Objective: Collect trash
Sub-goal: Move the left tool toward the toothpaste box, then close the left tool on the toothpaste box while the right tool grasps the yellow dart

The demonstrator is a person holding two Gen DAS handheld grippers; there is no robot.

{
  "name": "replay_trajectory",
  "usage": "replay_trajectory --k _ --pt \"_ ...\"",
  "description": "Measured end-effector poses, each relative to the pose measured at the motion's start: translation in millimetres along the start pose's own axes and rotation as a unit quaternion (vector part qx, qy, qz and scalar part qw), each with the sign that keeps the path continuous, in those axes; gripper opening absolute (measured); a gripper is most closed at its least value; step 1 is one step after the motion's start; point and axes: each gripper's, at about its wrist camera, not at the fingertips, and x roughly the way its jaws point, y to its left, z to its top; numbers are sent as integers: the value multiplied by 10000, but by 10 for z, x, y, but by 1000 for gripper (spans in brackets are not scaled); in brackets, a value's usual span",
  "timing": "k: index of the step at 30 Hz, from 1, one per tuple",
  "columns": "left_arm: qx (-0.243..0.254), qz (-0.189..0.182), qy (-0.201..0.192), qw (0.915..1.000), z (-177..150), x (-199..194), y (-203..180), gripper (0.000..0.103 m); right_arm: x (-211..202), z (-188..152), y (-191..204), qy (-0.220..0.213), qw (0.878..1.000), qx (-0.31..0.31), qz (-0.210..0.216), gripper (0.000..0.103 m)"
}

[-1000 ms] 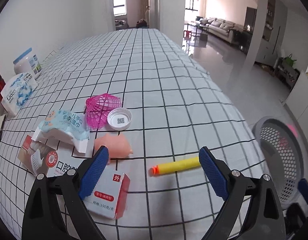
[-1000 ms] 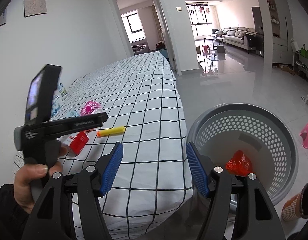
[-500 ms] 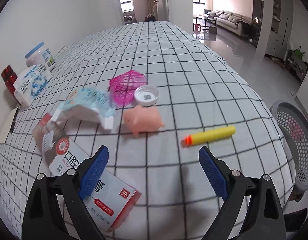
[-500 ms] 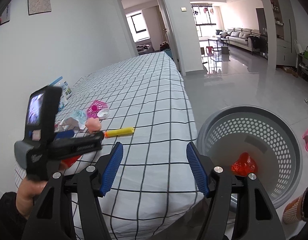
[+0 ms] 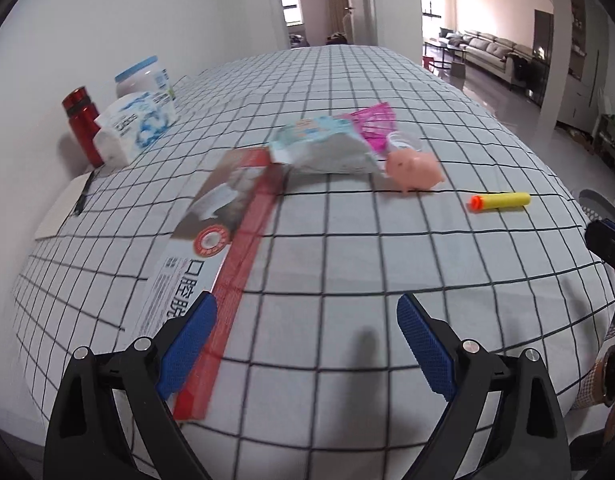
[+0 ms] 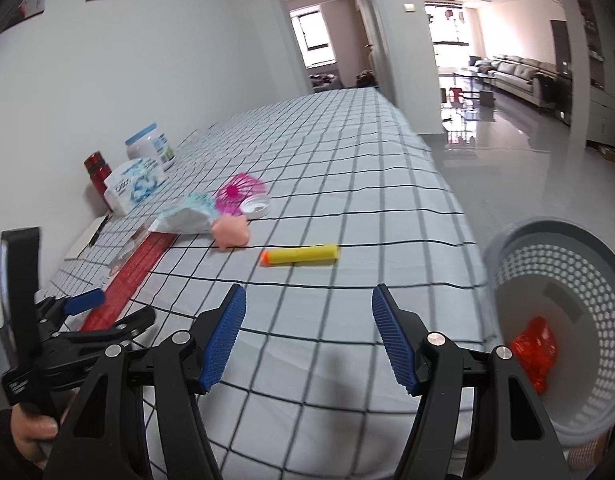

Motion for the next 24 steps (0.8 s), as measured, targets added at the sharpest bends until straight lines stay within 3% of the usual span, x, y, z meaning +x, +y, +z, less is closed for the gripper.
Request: replay_trajectory --k 5,11,14,24 --pt "-183 -121 -163 9996 -43 -187 171 90 194 84 108 190 9997 4 135 63" --pt "-227 -244 -409 9986 9 -396 268 90 411 157 221 302 9991 -218 -194 66" --pt "-320 -221 -499 9980 68 -427 383 90 523 201 209 454 9986 -149 -238 72" --pt "-558 -1 -649 9963 247 -343 786 95 779 307 271 733 9952 -144 -639 77"
